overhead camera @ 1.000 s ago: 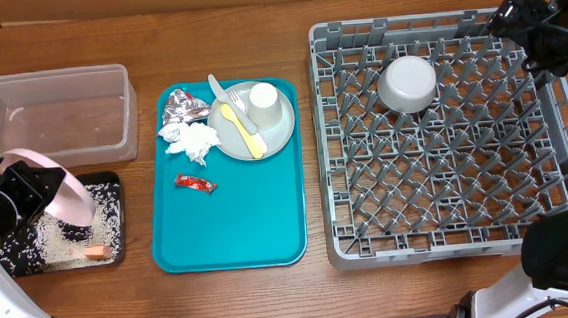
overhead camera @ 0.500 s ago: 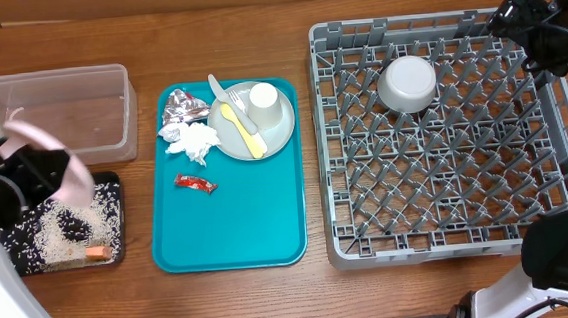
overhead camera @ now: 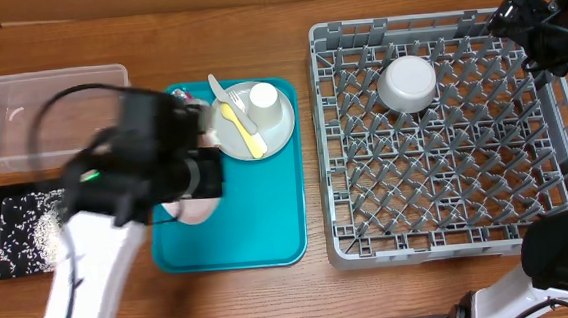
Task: Sort waste into correct bins and load items into the dishwasher rack
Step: 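Lower the white plate onto the teal tray and open the left gripper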
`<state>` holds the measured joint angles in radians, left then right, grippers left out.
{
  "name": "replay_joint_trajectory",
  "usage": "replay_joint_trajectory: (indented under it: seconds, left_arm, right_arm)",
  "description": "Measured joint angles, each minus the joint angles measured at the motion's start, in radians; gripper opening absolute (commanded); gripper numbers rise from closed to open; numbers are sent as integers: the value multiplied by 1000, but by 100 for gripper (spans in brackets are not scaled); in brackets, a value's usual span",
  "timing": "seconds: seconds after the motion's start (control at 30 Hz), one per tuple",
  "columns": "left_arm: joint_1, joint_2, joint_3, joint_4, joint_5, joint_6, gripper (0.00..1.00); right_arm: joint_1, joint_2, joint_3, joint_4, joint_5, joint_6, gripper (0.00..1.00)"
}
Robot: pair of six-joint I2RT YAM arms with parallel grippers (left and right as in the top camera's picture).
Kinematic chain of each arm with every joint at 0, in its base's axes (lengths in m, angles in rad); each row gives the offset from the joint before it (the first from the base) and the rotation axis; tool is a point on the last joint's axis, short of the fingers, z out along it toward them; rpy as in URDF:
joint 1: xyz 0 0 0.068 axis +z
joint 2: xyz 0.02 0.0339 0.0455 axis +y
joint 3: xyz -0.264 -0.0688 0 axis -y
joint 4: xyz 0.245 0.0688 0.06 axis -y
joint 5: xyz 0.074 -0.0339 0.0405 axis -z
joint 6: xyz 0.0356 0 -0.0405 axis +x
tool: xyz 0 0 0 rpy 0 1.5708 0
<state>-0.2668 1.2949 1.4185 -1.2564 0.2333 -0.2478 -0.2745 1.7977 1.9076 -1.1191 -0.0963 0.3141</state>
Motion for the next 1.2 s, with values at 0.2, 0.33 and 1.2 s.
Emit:
replay_joint_trajectory:
  seconds: [0.2, 0.33, 1.2]
  left_arm:
    - [-170, 198, -11, 16, -140, -134, 4]
    - [-201, 315, -15, 30, -171, -182, 4]
    - [-327, 385, -19, 41, -198, -222, 15]
  right_arm:
    - [0, 0, 0, 1, 0, 0, 100]
    - [0, 0, 0, 0, 0, 0, 100]
    - [0, 0, 0, 0, -1, 0, 100]
